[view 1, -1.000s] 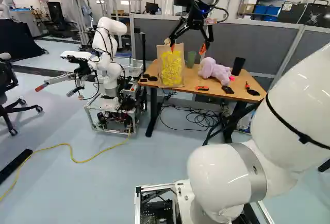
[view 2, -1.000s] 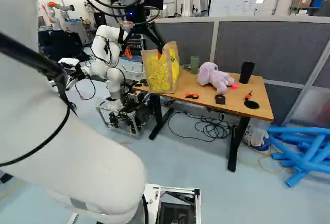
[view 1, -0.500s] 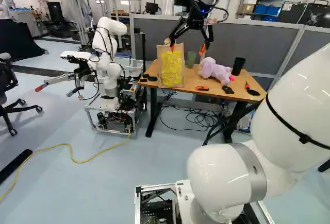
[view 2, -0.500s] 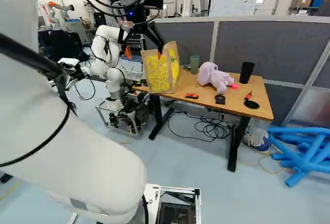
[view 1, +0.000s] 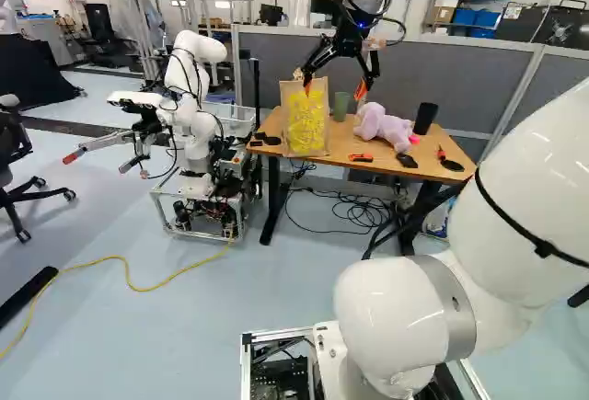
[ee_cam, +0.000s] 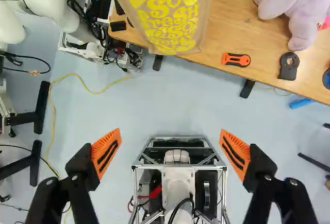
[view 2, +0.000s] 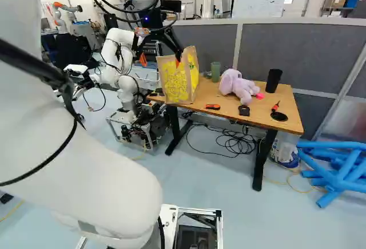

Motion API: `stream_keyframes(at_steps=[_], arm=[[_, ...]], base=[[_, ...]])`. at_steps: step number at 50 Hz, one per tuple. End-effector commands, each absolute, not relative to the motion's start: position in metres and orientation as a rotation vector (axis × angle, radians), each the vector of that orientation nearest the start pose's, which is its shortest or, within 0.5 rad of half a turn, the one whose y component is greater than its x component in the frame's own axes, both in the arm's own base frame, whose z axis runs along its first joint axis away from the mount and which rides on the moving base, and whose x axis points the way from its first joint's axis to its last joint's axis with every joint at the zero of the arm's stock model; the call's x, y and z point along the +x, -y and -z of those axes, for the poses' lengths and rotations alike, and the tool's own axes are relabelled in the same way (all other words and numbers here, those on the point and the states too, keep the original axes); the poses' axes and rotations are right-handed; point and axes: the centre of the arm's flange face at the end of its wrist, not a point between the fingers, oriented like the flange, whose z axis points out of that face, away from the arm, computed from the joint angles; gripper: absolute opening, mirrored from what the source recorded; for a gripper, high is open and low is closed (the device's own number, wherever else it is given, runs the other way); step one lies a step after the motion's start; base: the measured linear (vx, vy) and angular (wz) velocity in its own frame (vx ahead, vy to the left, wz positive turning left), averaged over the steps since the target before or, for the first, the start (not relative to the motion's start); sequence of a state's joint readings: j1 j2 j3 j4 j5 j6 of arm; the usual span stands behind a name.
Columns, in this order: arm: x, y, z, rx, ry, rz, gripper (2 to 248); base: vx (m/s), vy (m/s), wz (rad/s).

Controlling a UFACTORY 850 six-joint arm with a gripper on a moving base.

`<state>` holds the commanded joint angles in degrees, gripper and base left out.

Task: Pick up the bag on the ground and place it on the table

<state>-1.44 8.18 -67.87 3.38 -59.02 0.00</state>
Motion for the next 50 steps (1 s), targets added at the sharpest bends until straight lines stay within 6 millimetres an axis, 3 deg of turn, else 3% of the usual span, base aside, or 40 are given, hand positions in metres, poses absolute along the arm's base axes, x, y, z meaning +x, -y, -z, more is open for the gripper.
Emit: stream_keyframes(at_steps=[25, 50], arm=[[0.424, 0.006, -0.679, -3.046, -0.076, 0.556, 247], [0.426, 0.006, -0.637, -3.025, -0.077, 0.707, 247]], base=[[0.0, 0.0, 0.0], [0.0, 0.0, 0.0]])
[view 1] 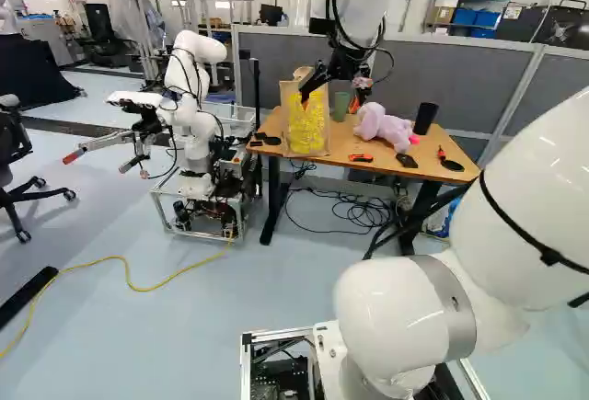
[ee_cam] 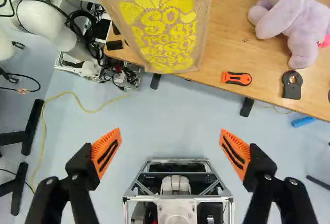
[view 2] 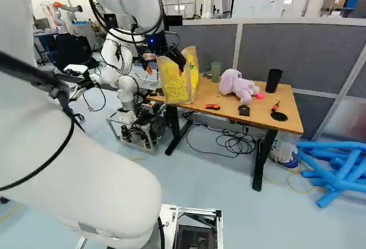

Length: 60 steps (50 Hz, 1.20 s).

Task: Pick up the bag on the ground and place it on the table

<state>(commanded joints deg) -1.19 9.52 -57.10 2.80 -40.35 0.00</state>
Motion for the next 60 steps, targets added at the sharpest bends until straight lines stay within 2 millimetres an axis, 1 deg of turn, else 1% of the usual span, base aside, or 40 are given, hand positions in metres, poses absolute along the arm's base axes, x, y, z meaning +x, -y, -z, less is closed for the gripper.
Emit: stream_keyframes(at_steps=[16, 32, 45, 60], arm=[[0.424, 0.006, -0.602, -3.001, -0.075, 0.83, 247], [0.417, 0.006, -0.563, -2.967, -0.07, 0.974, 247], [0.406, 0.005, -0.529, -2.928, -0.064, 1.105, 247], [0.389, 0.004, -0.489, -2.872, -0.054, 1.259, 247]], base=[[0.0, 0.0, 0.0], [0.0, 0.0, 0.0], [0.0, 0.0, 0.0], [0.0, 0.0, 0.0]])
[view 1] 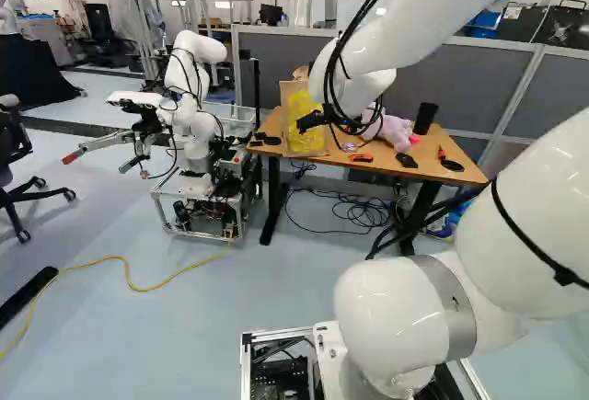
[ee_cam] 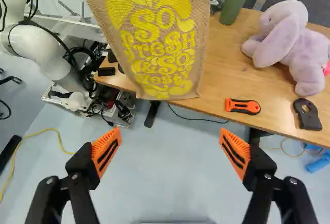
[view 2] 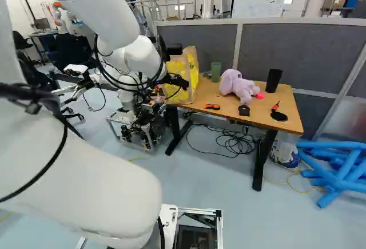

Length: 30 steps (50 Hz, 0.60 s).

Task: Pick up the bag on the ground and place it on the table

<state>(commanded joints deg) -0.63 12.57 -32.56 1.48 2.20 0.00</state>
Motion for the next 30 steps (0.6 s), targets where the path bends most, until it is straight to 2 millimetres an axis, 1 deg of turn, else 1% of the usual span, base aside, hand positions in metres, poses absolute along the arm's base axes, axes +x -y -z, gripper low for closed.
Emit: stream_keyframes(at_steps=[15, 30], arm=[[0.369, 0.004, -0.456, -2.813, -0.042, 1.396, 247], [0.347, 0.003, -0.429, -2.755, -0.032, 1.512, 247]], base=[[0.0, 0.0, 0.0], [0.0, 0.0, 0.0]])
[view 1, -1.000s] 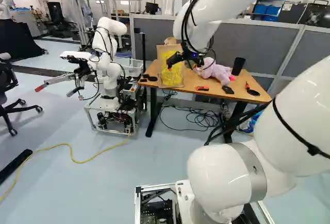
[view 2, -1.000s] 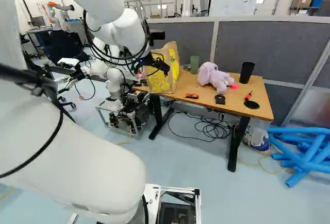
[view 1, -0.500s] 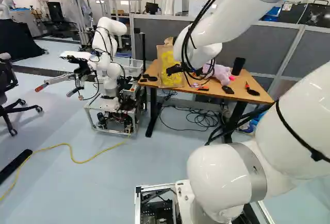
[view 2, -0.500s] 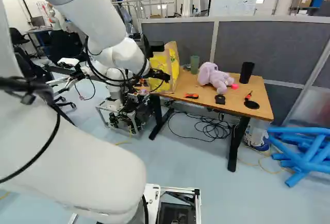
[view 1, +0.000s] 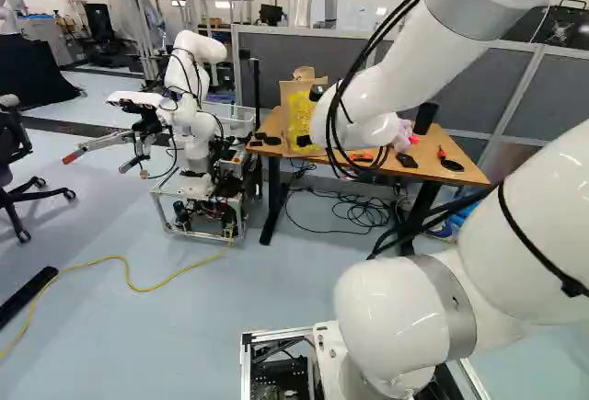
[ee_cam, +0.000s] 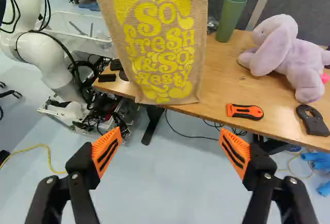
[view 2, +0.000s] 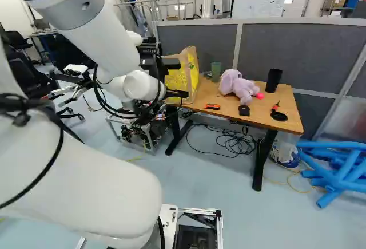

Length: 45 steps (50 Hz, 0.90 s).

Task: Pick up the bag on the ground and place it on the table

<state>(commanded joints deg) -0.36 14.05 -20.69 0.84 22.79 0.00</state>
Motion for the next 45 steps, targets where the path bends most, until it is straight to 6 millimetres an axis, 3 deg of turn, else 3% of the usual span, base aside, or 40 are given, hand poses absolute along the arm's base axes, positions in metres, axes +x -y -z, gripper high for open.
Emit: stream_keyframes(at_steps=[45], arm=[[0.293, 0.001, -0.38, -2.613, -0.008, 1.746, 247]], base=[[0.0, 0.0, 0.0]])
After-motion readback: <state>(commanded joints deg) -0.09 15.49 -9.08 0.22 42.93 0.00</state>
